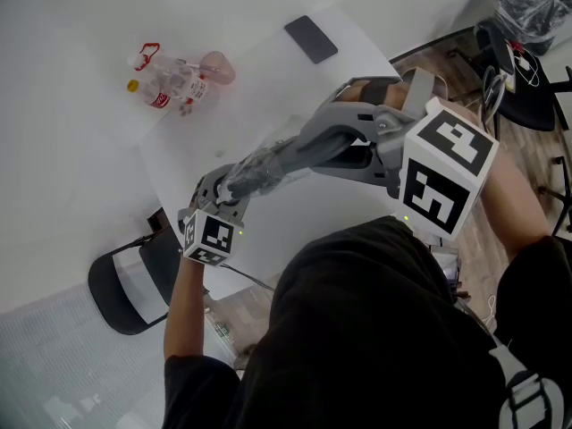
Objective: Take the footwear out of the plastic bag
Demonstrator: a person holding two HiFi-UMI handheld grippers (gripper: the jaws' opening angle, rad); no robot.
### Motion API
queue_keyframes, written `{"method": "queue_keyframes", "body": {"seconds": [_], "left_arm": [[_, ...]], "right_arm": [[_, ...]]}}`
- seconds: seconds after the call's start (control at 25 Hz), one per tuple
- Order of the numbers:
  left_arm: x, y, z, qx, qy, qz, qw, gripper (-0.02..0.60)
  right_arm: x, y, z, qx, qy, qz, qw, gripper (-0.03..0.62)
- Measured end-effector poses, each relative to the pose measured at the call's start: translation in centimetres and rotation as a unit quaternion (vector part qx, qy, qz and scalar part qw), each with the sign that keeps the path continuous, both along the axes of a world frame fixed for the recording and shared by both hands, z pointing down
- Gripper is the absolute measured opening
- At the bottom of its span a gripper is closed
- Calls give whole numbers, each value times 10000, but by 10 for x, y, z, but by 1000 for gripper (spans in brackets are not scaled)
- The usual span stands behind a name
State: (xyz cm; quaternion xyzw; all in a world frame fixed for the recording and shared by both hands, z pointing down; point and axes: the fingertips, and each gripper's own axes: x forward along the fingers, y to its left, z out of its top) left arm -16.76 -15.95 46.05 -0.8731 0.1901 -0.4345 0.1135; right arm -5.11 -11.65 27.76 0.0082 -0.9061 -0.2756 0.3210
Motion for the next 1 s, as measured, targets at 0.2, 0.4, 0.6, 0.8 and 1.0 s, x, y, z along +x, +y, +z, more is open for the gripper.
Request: {"method": "queue_keyframes", "body": {"seconds": [0.2, 0.4, 0.6, 0.8, 1.0], "left_arm": [[-19, -5, 15, -102, 18, -330, 9994, 71], [-33, -9, 20, -231, 207, -650, 9974, 38], [-32, -7, 20, -305, 231, -742, 9965, 32], [-32, -6, 22, -336, 191, -817, 9959, 32], [-37, -6, 23, -329, 185, -866, 9955, 32]], "right_arm": [[3, -4, -2, 43, -91, 154, 9998, 78], [2, -6, -1, 92, -165, 239, 9995, 80], [1, -5, -3, 110, -174, 168, 9996, 80], [1, -4, -1, 103, -180, 145, 9997, 78], [0, -5, -1, 127, -215, 134, 9996, 80]]}}
